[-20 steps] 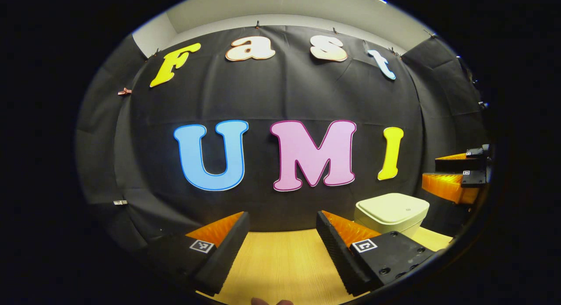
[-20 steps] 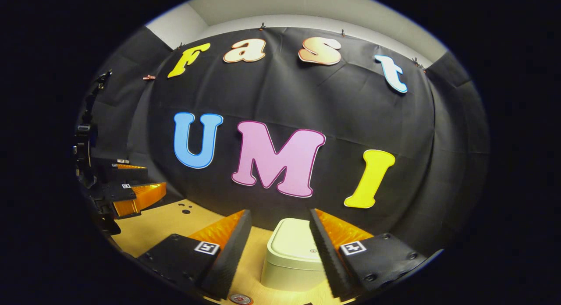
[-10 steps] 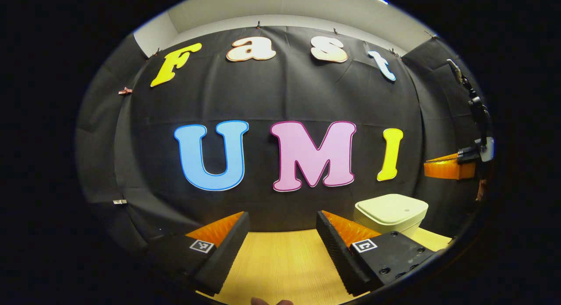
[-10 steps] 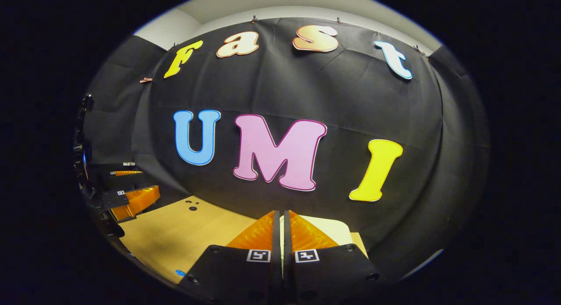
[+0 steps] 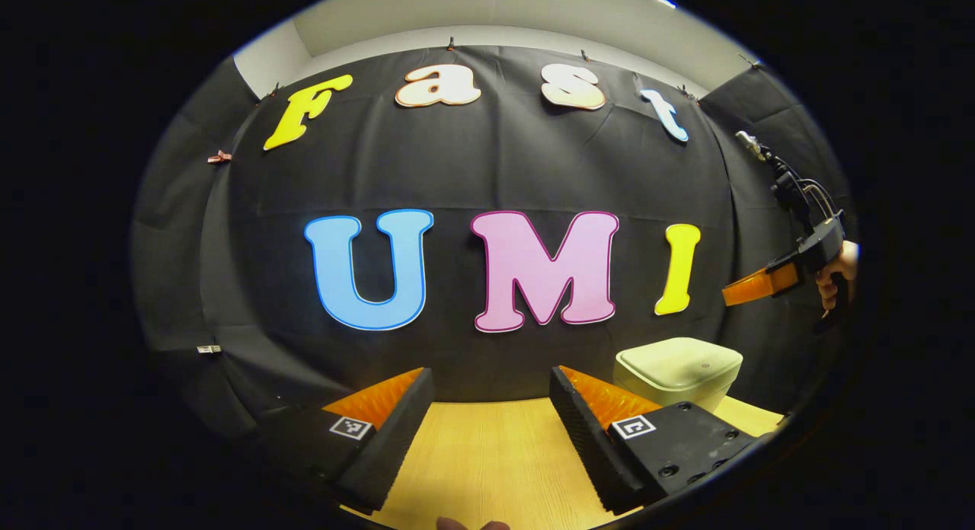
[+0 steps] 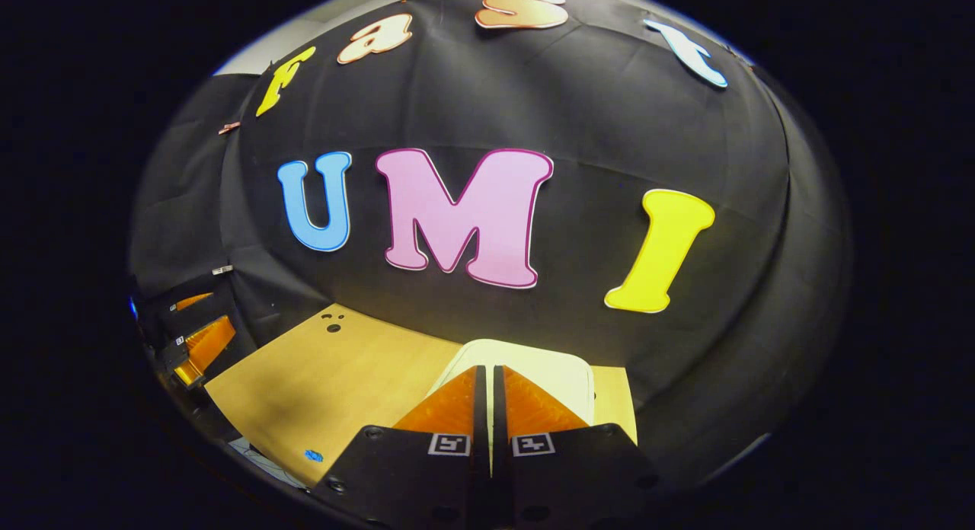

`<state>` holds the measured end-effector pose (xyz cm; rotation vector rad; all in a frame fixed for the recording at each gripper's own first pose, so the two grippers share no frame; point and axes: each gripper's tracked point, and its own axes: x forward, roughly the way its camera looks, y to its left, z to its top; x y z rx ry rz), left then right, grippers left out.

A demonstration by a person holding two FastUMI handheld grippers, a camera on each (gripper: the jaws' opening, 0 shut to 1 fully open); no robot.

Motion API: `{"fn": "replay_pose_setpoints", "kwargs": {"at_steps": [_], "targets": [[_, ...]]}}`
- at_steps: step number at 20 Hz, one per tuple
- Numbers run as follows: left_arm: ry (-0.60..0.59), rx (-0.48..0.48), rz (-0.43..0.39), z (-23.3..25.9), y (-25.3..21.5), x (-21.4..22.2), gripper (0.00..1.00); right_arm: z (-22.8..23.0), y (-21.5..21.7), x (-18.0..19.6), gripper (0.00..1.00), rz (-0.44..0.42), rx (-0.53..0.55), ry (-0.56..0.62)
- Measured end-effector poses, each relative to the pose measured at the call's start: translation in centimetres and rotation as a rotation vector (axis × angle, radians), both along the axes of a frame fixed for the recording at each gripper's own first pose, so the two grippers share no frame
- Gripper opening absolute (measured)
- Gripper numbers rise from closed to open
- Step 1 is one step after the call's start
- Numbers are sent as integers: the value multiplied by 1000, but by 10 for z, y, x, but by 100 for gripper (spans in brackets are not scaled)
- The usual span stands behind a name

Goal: Press the lid of the desktop garbage bin to open it, pick up the crumpled paper on the desktop and throw it into the bin, then pick up the pop can on the desktop and drop it into the bin, and finally close the garbage bin lid.

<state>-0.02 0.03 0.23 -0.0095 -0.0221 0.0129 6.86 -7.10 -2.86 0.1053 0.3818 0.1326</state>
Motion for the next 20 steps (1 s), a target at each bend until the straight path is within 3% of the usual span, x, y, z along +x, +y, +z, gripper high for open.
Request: {"fn": "replay_pose_setpoints", "kwargs": {"at_steps": [3, 8, 13, 14, 15, 20], "targets": [[1, -4, 3, 0, 0, 0, 98, -22, 3, 7, 5, 11, 77, 126], [5, -7, 1, -1, -2, 0, 98, -57, -2, 14, 5, 31, 73, 263], [6, -10, -4, -1, -3, 1, 98, -80, 0, 21, 5, 50, 69, 341], [7, -11, -5, -2, -4, 1, 98, -83, 1, 21, 9, 54, 71, 357], [7, -12, -5, -1, -3, 0, 98, -86, 1, 23, 5, 56, 76, 368], [17, -16, -2, -4, -3, -1, 99, -104, -1, 27, 5, 63, 60, 420]]}}
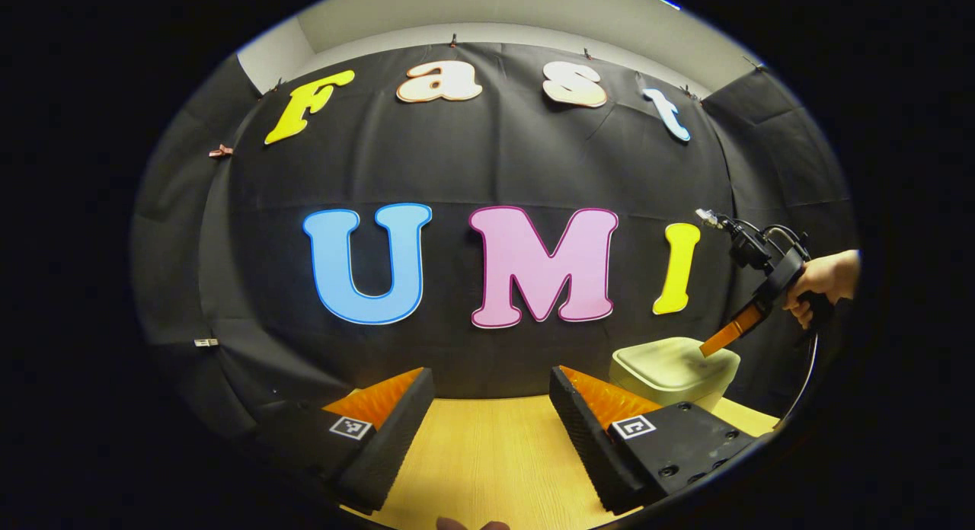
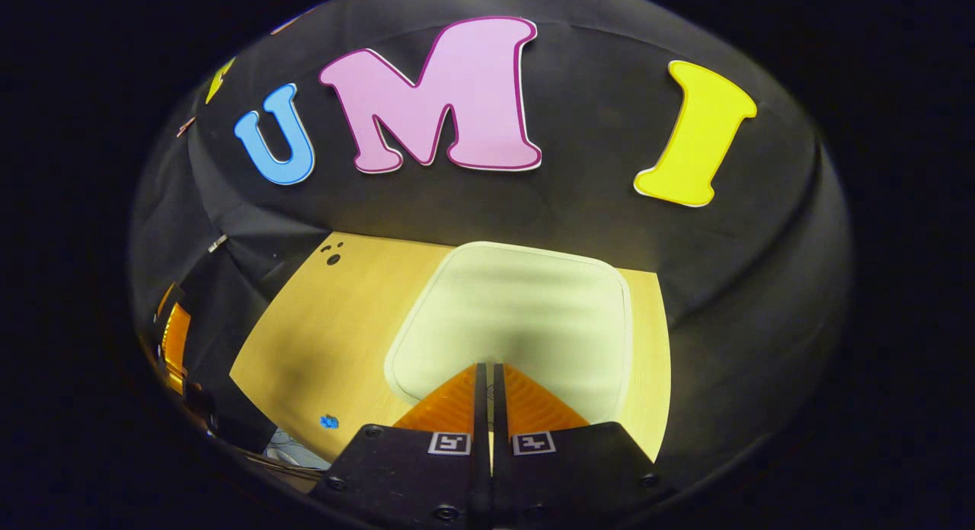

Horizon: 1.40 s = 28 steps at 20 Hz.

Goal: Press the lid of the desktop garbage bin to open it, pick up the crumpled paper on the desktop and throw it into the bin, then pick up the pop can on the desktop and drop it into the bin, and finally close the garbage bin lid.

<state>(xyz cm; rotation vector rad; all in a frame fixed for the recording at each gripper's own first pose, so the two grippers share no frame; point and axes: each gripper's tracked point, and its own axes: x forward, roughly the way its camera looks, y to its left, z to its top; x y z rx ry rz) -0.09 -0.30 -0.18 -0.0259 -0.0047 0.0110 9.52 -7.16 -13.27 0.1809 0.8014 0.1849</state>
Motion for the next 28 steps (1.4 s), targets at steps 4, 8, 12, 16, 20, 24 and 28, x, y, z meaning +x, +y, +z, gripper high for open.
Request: {"fn": "replay_pose_setpoints", "kwargs": {"at_steps": [4, 8, 12, 16, 20, 24, 28], "targets": [[5, -5, 3, -1, 0, -1, 98, -10, 0, 0, 6, 22, -11, 31], [3, -4, 3, 0, 0, 0, 98, -17, 1, -1, 6, 44, -23, 43], [8, -10, 5, -2, 0, 0, 99, -22, 1, -4, 5, 52, 8, 62], [5, -11, 6, -1, -1, 0, 99, -21, 1, -3, 6, 65, 14, 54], [0, -1, 4, 1, 0, 0, 98, -6, -3, 3, 5, 34, -3, -16], [-3, 2, 2, 2, 0, 0, 98, 8, -3, 7, 5, 13, 3, -82], [-9, 5, -4, 3, -1, 0, 98, 33, -8, 14, 5, -35, 29, -191]]}}
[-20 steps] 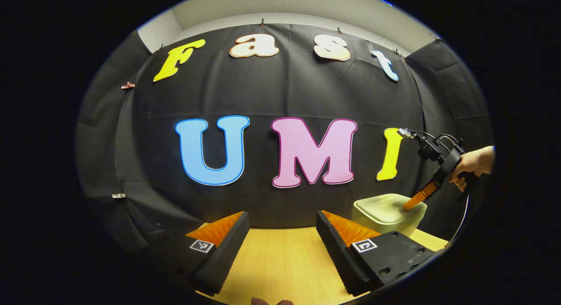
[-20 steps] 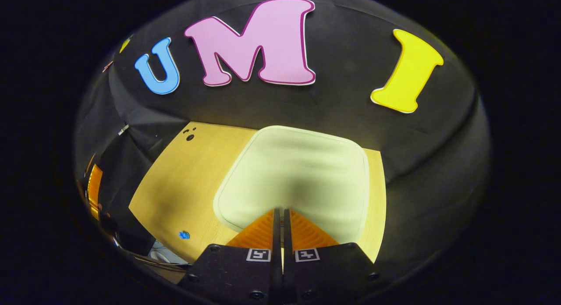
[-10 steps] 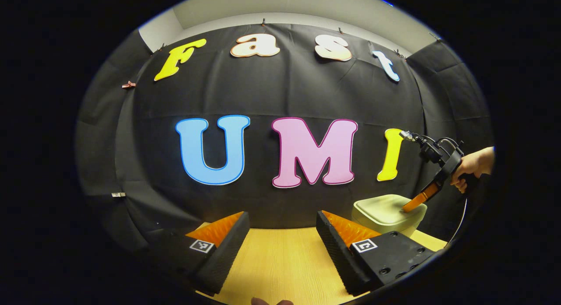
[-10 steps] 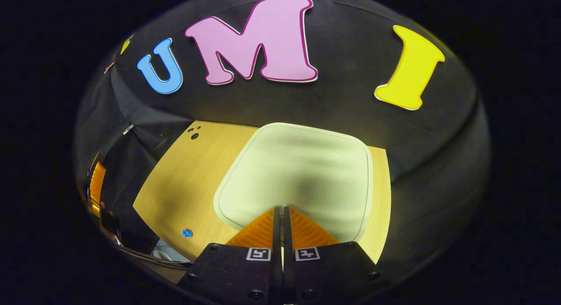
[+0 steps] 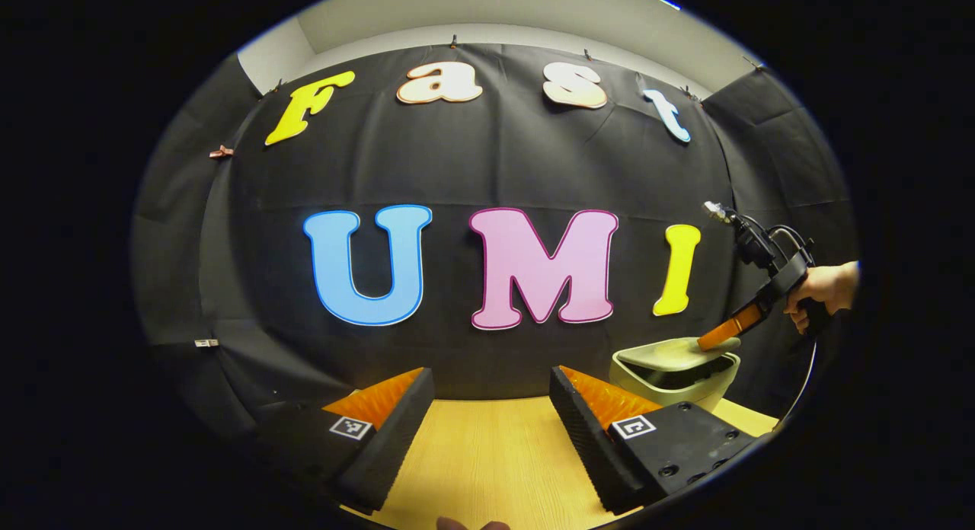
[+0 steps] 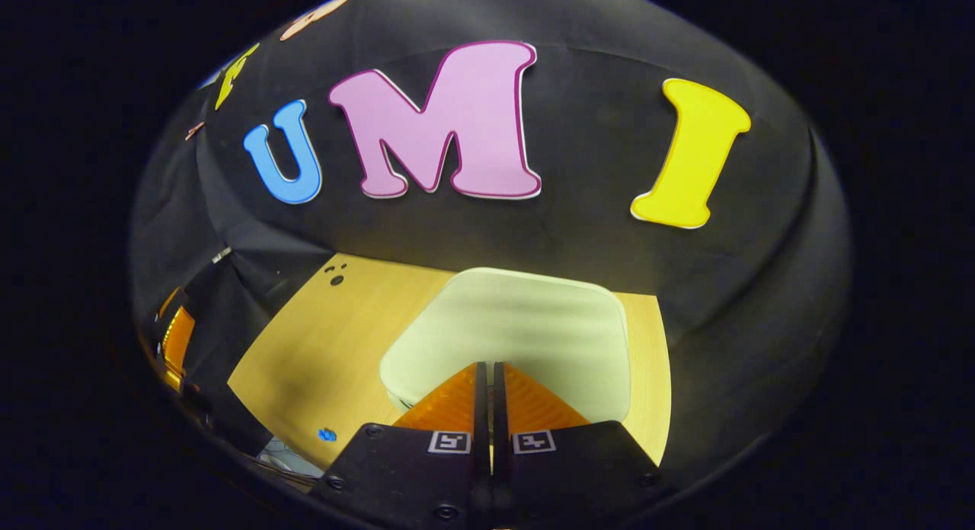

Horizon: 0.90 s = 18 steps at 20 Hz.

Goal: Press the lid of the desktop garbage bin to open it, pick up the crumpled paper on the desktop and throw it into the bin, then pick up the pop can on the desktop and drop it into the bin, and finally close the garbage bin lid.

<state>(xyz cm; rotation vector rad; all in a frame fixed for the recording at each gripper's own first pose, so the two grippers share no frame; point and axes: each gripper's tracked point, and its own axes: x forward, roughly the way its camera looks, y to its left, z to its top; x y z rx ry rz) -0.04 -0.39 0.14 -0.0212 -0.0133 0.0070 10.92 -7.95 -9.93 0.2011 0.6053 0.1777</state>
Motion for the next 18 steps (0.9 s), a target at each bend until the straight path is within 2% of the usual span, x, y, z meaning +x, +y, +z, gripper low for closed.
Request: {"fn": "replay_pose_setpoints", "kwargs": {"at_steps": [9, 14, 18], "targets": [[-6, 2, -12, 1, -2, -1, 98, 81, -25, 5, 6, -120, -32, -353], [-10, -48, -22, 1, -8, -1, 98, 116, -21, -10, 5, -110, -19, -501], [1, -43, -28, -4, -10, -2, 98, 127, -11, -25, 15, -90, -28, -550]]}}
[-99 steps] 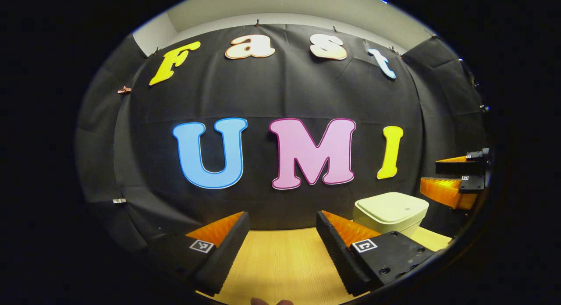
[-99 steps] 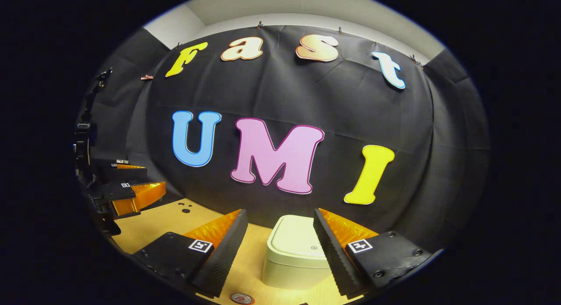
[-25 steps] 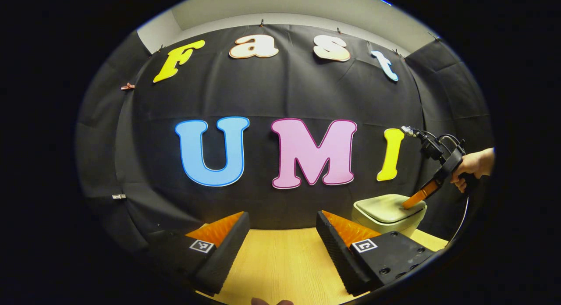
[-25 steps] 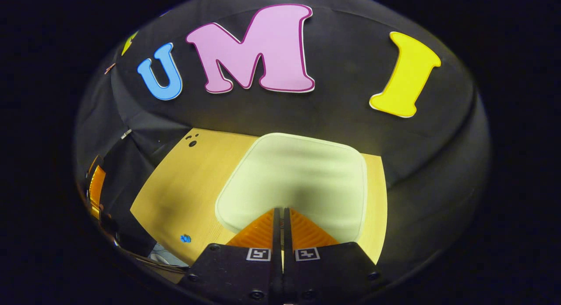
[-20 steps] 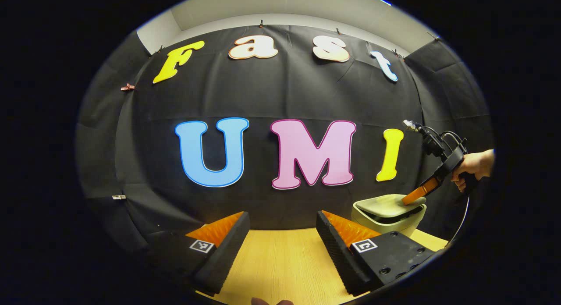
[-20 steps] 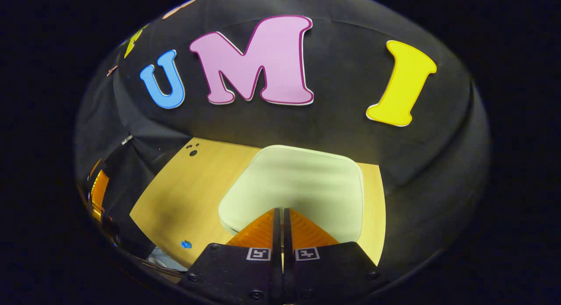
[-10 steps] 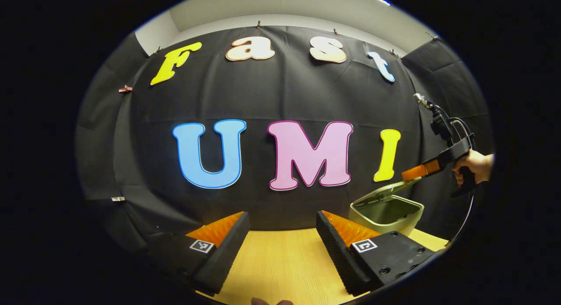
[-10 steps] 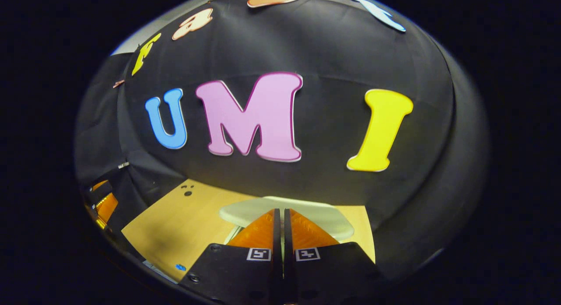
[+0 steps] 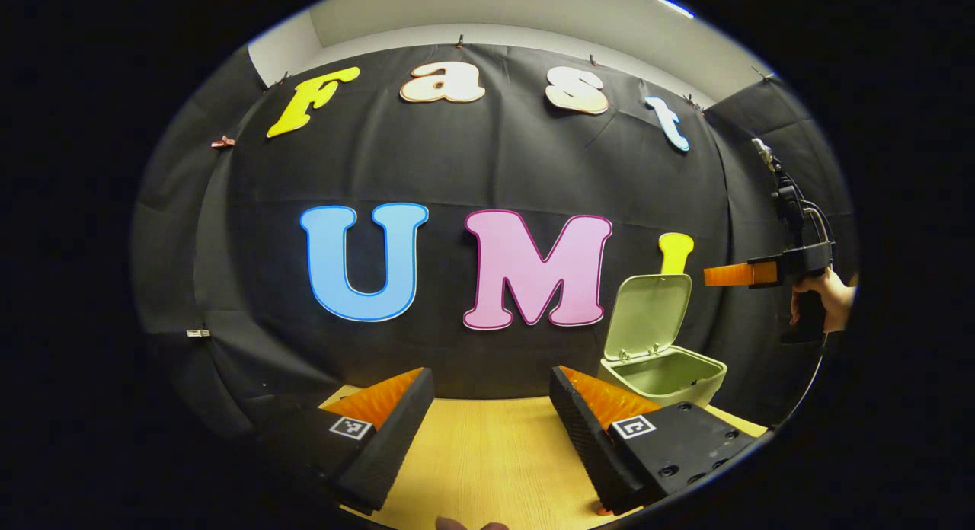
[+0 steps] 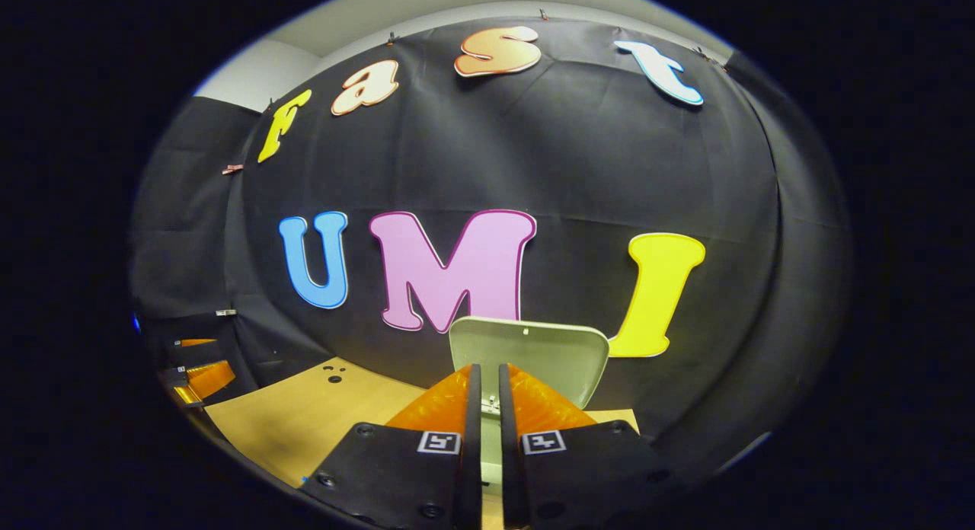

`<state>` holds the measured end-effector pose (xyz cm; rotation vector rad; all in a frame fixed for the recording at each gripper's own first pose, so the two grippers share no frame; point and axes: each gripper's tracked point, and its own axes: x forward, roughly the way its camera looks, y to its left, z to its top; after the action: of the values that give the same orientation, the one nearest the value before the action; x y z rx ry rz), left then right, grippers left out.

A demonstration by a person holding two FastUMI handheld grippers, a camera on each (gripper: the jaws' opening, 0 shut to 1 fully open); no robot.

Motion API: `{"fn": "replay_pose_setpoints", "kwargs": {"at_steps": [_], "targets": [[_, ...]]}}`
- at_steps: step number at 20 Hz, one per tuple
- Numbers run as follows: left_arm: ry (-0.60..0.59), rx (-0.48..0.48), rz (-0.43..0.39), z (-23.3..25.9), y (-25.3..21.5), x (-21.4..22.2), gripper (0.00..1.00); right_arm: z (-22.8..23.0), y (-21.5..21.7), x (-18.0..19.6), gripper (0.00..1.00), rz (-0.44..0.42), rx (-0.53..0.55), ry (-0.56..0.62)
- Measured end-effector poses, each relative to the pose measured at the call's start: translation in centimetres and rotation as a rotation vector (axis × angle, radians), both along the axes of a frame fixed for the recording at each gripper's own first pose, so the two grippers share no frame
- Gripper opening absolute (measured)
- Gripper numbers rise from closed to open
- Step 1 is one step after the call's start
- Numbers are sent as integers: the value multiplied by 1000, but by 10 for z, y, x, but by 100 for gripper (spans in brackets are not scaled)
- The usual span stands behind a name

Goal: Press the lid of the desktop garbage bin to open it, pick up the crumpled paper on the desktop and throw it into the bin, then pick up the pop can on the desktop and drop it into the bin, and finally close the garbage bin lid.

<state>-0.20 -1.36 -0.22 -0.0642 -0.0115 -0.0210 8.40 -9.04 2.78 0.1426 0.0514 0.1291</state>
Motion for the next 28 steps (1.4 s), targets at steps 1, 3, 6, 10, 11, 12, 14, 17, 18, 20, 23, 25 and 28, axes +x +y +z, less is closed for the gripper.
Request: {"fn": "replay_pose_setpoints", "kwargs": {"at_steps": [1, 3, 6, 10, 11, 12, 14, 17, 18, 20, 23, 25, 28], "targets": [[8, -1, -3, -2, -1, -1, 98, 2, 2, -4, 25, 1, -5, -10], [36, -5, -9, -9, -2, -5, 98, 3, 11, -13, 39, 17, -8, -20], [73, -1, -10, -18, -2, -12, 99, 4, 27, -25, 53, 49, -9, -44], [113, -27, -8, -28, -5, -19, 98, 5, 59, -42, 76, 127, 4, -79], [127, -30, 1, -30, -4, -20, 98, 5, 66, -44, 82, 144, 5, -88], [143, -30, 17, -34, -2, -23, 99, 4, 73, -48, 86, 161, 6, -91], [165, -30, 45, -37, 2, -27, 99, -3, 90, -53, 91, 202, 4, -91], [213, -28, 84, -47, 8, -32, 98, -16, 118, -60, 92, 286, 12, -75], [236, -33, 95, -51, 8, -39, 99, -22, 127, -62, 92, 314, 13, -67], [273, -47, 122, -58, 10, -46, 99, -31, 140, -65, 92, 361, 4, -57], [339, -79, 147, -72, 8, -58, 99, -41, 155, -71, 92, 412, 5, -48], [375, -86, 159, -79, 9, -64, 98, -46, 158, -74, 92, 426, 5, -39], [437, -87, 156, -93, 8, -75, 98, -52, 154, -77, 92, 414, -3, -30]]}}
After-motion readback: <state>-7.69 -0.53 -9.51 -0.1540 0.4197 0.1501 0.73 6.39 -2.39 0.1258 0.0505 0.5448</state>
